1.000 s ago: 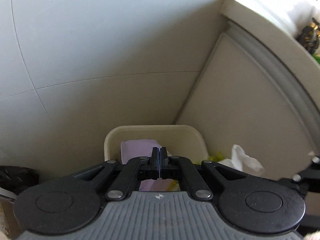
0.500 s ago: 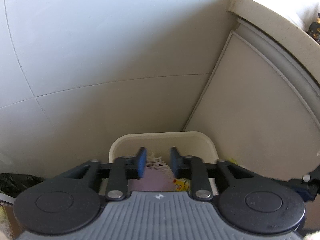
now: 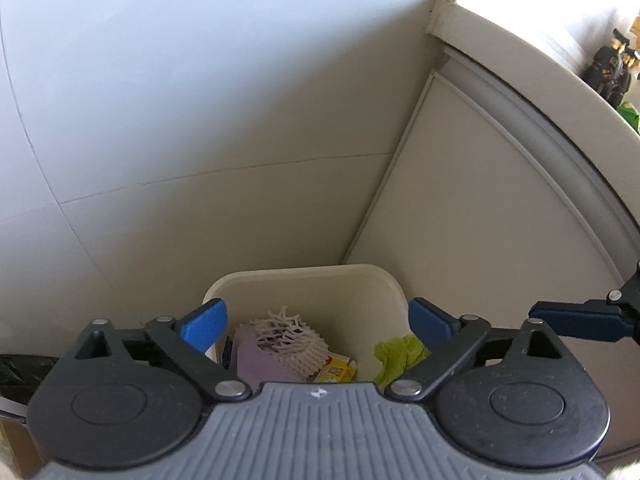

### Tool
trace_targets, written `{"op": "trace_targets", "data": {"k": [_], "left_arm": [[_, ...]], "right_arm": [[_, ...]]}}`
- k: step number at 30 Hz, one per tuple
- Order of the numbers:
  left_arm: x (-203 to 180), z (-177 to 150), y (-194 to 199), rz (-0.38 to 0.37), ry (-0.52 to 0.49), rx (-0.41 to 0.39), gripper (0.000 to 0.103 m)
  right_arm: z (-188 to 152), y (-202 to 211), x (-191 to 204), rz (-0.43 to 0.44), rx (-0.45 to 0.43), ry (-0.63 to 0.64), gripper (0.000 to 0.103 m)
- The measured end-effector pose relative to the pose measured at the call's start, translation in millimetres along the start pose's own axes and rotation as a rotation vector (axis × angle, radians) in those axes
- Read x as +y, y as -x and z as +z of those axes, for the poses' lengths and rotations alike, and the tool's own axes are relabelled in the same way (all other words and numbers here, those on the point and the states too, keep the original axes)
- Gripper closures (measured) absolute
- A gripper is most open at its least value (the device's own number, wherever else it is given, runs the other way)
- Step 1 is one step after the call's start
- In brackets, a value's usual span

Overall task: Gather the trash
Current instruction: 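Open both tools to drop the bag and tissue into the bin, then move both tools back over the counter toward the lettuce pieces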

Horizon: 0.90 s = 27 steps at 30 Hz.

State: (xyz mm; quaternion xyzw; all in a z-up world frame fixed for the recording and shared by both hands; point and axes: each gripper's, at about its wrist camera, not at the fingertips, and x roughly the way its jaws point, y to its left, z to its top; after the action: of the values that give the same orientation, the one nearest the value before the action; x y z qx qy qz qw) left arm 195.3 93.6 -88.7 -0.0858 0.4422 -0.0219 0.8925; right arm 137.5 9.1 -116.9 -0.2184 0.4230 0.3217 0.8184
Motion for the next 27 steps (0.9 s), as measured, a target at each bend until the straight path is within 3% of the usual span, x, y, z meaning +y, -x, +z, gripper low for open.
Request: {"op": "trace_targets", "data": {"k": [15,27], "left_arm": [[12,17,26,0.014,0.000,-0.029,0.001],[1,41,64,0.034,-0.062,-0.076,0.001]], "right_arm": [[16,44,-3,0.084,-0.065,0.009,0.006],[24,112,-19,0.061,-0.180,0.021,0.005]]}}
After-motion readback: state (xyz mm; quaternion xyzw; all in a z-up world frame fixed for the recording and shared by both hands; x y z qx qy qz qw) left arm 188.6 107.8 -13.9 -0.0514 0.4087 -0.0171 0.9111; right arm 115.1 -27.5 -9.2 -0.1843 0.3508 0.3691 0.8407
